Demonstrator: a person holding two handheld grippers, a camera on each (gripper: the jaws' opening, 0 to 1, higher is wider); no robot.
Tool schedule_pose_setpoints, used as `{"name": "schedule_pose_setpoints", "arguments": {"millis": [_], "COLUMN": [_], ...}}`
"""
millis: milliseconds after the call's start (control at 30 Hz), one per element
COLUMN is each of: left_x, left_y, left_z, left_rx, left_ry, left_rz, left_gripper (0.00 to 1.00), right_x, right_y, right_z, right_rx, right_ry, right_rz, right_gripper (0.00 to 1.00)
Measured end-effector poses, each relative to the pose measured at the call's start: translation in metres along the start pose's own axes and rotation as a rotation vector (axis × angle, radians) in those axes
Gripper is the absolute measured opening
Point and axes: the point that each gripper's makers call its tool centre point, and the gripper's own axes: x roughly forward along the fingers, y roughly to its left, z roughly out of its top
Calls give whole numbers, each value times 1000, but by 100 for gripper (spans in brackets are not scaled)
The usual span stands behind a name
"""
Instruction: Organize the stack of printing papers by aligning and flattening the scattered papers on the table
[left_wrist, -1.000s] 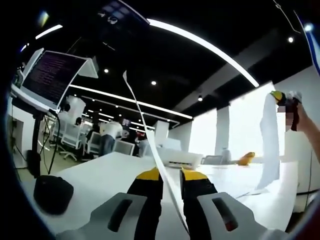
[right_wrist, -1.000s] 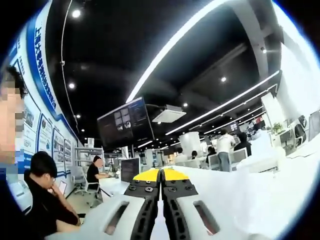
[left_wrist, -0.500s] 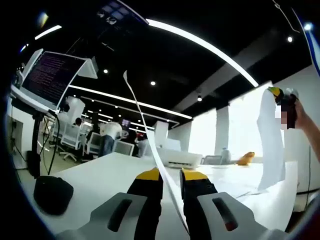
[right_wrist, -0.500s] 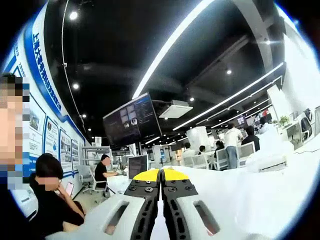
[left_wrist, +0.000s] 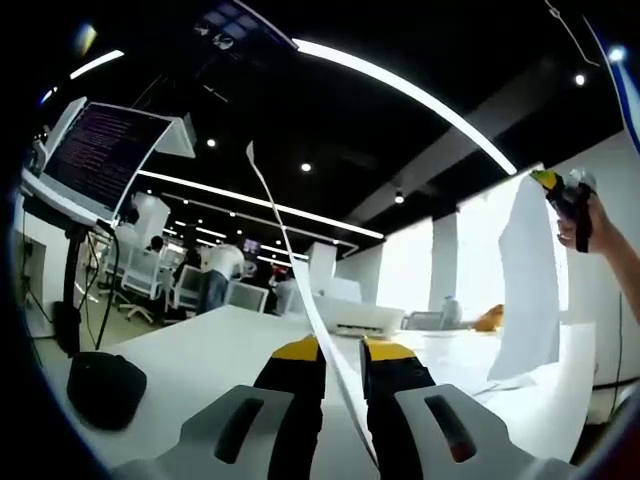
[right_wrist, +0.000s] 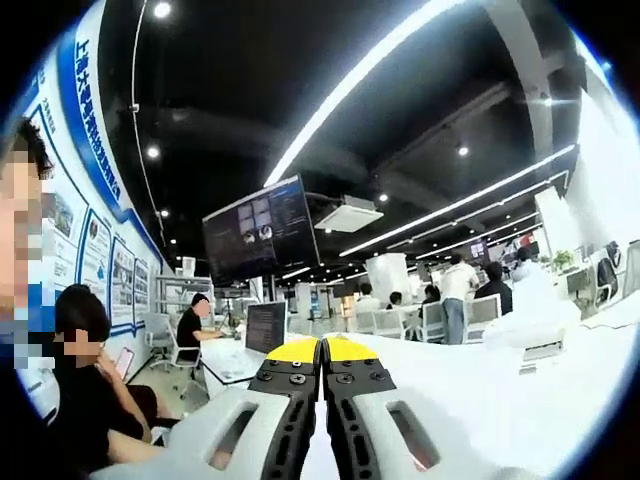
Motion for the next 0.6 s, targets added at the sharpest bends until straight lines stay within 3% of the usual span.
{"name": "schedule_pose_setpoints", "arguments": {"millis": [267, 600], "left_x": [0, 0], "left_y": [-1, -3], "left_z": [0, -1], "left_rx": [2, 0], "left_ry": [3, 5], "left_rz": [-2, -7], "left_gripper": [18, 18], "right_x": [4, 22], "right_y": [8, 14], "right_z": [9, 0], "right_rx": [-52, -108], "right_ry": [4, 63], "right_rz": [-20, -26], "right_gripper": [0, 0]}}
